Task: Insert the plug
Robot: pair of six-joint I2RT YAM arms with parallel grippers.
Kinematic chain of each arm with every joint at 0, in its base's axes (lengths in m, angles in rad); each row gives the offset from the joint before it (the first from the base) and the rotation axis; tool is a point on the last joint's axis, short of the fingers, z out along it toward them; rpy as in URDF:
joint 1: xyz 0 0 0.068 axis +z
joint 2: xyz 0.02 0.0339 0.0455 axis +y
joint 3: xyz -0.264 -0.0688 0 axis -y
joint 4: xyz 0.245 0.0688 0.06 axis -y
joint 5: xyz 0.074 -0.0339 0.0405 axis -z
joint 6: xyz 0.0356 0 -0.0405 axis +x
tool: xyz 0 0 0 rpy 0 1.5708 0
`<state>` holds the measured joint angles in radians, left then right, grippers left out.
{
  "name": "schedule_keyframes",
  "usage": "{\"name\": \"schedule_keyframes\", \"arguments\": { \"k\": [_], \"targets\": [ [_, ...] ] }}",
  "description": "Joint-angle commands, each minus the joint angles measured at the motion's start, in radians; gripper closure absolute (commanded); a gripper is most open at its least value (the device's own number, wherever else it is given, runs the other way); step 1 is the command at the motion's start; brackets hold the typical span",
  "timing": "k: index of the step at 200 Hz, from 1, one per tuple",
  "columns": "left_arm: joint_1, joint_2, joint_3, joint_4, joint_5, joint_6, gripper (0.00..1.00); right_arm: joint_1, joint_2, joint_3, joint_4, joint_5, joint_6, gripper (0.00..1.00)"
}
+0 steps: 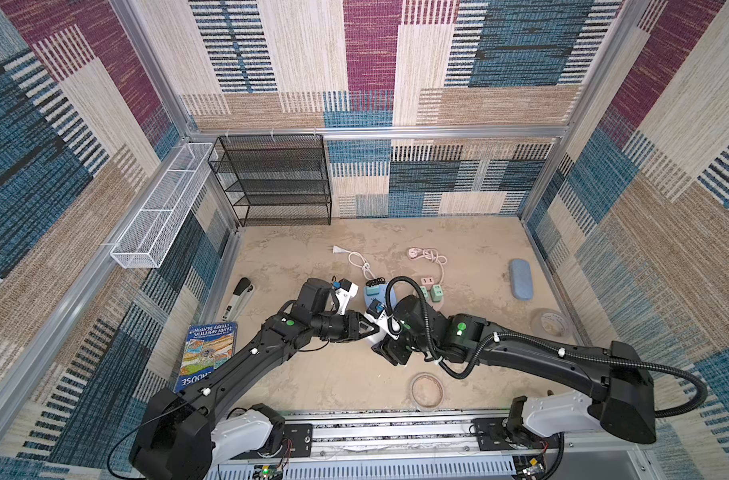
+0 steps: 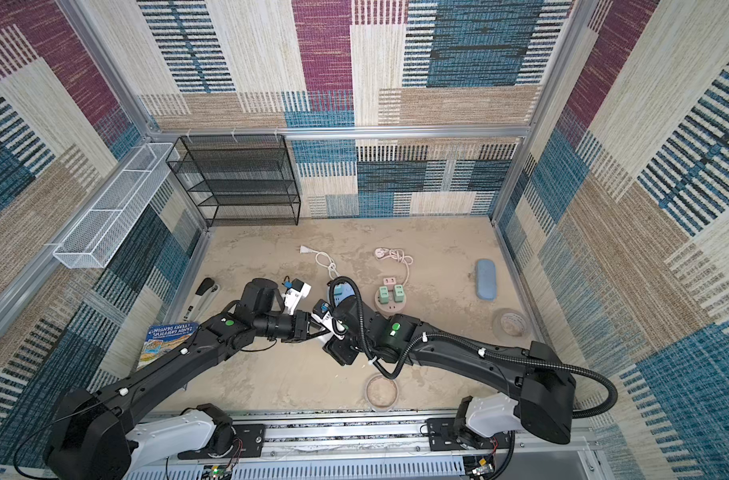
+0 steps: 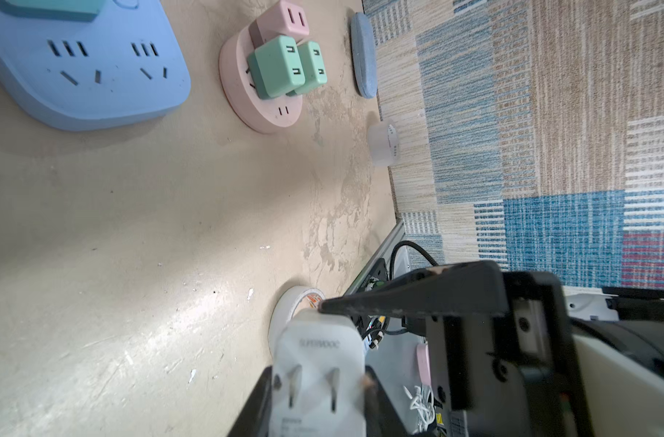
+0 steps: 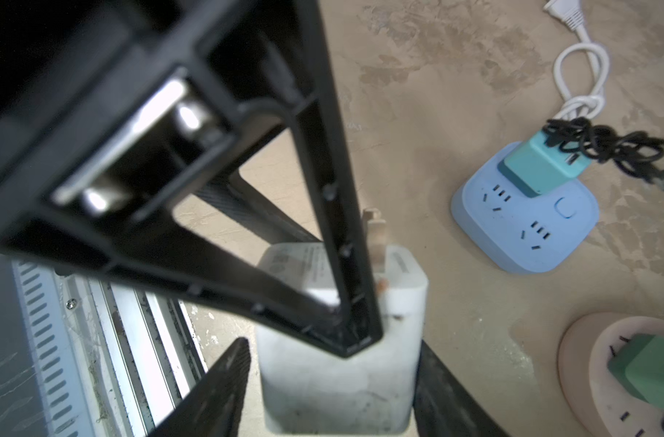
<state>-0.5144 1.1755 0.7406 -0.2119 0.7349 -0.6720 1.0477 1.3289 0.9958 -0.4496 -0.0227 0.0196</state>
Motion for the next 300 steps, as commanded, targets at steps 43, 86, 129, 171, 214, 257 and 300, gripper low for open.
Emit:
{"name": "schedule_keyframes", "arguments": {
  "k": [43,86,129,171,214,257,300],
  "targets": [
    [0.044,-0.036,-0.055,0.207,-0.096,-0.142,1.00,-0.112,-0.165,-0.047,0.181,-0.046,0.264,0.26],
    [0.071,-0.110,-0.142,0.465,-0.145,-0.353,1.00,-0.245,-0.223,-0.115,0.371,-0.205,0.561,0.32],
    [0.079,-0.071,-0.158,0.726,-0.104,-0.529,1.00,-0.334,-0.230,-0.176,0.544,-0.322,0.781,0.39],
    [0.079,0.039,-0.181,1.037,-0.049,-0.714,1.00,-0.397,-0.254,-0.282,0.730,-0.422,0.920,0.45],
    [0.079,0.138,-0.199,1.274,-0.025,-0.855,1.00,-0.426,-0.242,-0.341,0.850,-0.490,0.998,0.46],
    [0.067,0.156,-0.198,1.319,-0.016,-0.876,1.00,-0.436,-0.222,-0.336,0.876,-0.502,1.007,0.46],
    [0.058,0.143,-0.190,1.301,-0.009,-0.862,1.00,-0.439,-0.194,-0.306,0.874,-0.503,1.005,0.46]
  ]
}}
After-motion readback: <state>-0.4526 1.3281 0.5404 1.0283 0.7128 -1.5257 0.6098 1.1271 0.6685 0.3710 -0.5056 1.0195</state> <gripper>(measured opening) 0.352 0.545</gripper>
